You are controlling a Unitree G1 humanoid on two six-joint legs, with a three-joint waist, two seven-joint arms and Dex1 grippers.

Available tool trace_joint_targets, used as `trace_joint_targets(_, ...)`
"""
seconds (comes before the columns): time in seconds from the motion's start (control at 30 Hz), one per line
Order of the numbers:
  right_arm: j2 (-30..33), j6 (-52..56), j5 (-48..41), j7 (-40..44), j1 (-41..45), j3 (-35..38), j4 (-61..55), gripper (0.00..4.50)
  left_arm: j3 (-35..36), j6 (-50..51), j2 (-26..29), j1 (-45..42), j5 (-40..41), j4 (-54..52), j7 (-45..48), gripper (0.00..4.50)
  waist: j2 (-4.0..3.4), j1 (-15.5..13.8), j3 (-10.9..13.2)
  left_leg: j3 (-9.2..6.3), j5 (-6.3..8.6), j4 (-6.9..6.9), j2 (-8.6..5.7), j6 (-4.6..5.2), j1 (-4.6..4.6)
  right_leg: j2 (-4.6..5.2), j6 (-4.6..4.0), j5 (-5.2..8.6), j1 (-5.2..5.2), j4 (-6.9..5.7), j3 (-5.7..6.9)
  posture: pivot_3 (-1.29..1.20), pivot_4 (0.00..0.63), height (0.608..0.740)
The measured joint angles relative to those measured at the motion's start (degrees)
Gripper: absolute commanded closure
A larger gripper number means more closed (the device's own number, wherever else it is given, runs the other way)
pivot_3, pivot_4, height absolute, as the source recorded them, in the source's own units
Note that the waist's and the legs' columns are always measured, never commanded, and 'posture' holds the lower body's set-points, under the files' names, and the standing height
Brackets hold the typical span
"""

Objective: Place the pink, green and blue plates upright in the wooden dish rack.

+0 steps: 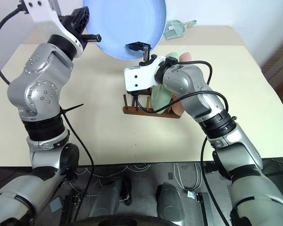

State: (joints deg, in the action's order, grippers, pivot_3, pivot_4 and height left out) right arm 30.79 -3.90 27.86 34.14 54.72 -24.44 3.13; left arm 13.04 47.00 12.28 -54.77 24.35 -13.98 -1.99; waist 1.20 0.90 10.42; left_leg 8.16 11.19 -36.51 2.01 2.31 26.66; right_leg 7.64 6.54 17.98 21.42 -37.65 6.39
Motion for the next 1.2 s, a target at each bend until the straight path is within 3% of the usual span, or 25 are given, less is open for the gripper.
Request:
trace_joint_targets(0.17, -0.63, -1.10, 0.58, 0.00, 0.43, 0.32, 0.47, 4.41, 0.22, 0.48, 0.05, 0.01, 0.04, -0.06, -0.68, 4.50, 0.00, -0.04, 0.00, 0.00, 0.00, 0.00, 0.00, 0.00, 0.00, 0.00, 0.00, 0.00, -0.01, 0.01, 0.00, 0.00, 0.150, 0.736)
trace_joint_targets(0.33, -1.57, -1.60, 0.63, -0.13, 0.59, 1.03, 0.45, 4.47, 1.63, 1.13, -0.13, 0.02, 0.21, -0.06, -1.35, 4.50, 0.00, -0.02, 0.00, -0.01, 0.00, 0.00, -0.01, 0.00, -0.02, 0.00, 0.00, 0.00, -0.04, 0.00, 0.00, 0.00, 0.150, 0.736)
trace_joint_targets(0.43, -2.09, -1.62, 0.56, 0.00, 0.59, 1.04, 0.42, 4.50, 3.99, 0.96, -1.72, 0.00, 2.17, -0.03, -1.83, 3.53, 0.00, -0.01, 0.00, -0.01, 0.00, -0.01, 0.00, 0.00, -0.02, 0.00, 0.00, 0.00, -0.04, 0.01, 0.00, 0.00, 0.150, 0.736)
trace_joint_targets(0.57, -3.16, -1.61, -0.13, 0.51, 0.53, 1.07, 0.16, 4.50, 10.01, -0.36, -4.33, -1.38, 6.74, 1.01, -4.09, 1.57, 0.00, 0.03, 0.00, -0.03, 0.00, -0.03, 0.01, 0.00, -0.02, -0.01, 0.00, 0.00, -0.04, 0.00, 0.00, 0.00, 0.150, 0.736)
trace_joint_targets(0.67, -4.42, -1.39, -2.03, 0.95, 0.38, 1.78, -0.95, 4.50, 16.31, -5.06, -2.77, -4.70, 7.90, 4.52, -7.42, 1.57, 0.00, 0.35, 0.00, -0.02, -0.01, 0.00, 0.01, -0.01, -0.09, -0.02, 0.00, 0.00, -0.05, -0.03, 0.00, 0.00, 0.150, 0.736)
trace_joint_targets(0.8, -8.12, 2.13, -7.32, 1.81, -0.21, 4.84, -3.39, 4.50, 19.44, -10.11, 4.75, -3.21, 6.36, 8.66, -6.99, 1.57, -0.01, 0.30, 0.00, -0.01, -0.03, 0.04, 0.00, -0.05, -0.13, -0.02, 0.00, 0.00, -0.05, -0.11, 0.00, 0.00, 0.150, 0.736)
trace_joint_targets(0.93, -13.55, 9.11, -15.40, 3.08, -0.20, 8.04, -7.63, 4.50, 18.10, -12.23, 12.36, 3.22, 3.84, 12.64, -1.09, 1.57, -0.01, 0.14, 0.00, -0.01, -0.03, 0.06, -0.02, -0.05, -0.13, -0.02, -0.01, 0.00, -0.05, -0.13, 0.01, 0.00, 0.150, 0.736)
trace_joint_targets(1.07, -19.07, 19.49, -25.26, 3.36, -0.21, 12.39, -12.91, 4.50, 16.40, -12.98, 15.07, 10.02, 2.69, 16.53, 5.01, 1.57, 0.03, -0.18, -0.03, -0.04, -0.02, 0.04, -0.04, -0.05, -0.08, -0.01, -0.01, 0.00, -0.03, -0.15, 0.01, 0.00, 0.150, 0.736)
trace_joint_targets(1.2, -26.68, 35.80, -41.31, 0.45, -1.31, 20.22, -22.43, 4.50, 9.91, -18.17, 17.83, 21.37, 0.95, 16.76, 17.33, 1.57, 0.02, 0.10, -0.05, -0.02, -0.03, 0.25, -0.05, -0.10, -0.16, -0.01, -0.02, 0.00, 0.00, -0.29, 0.01, 0.00, 0.150, 0.736)
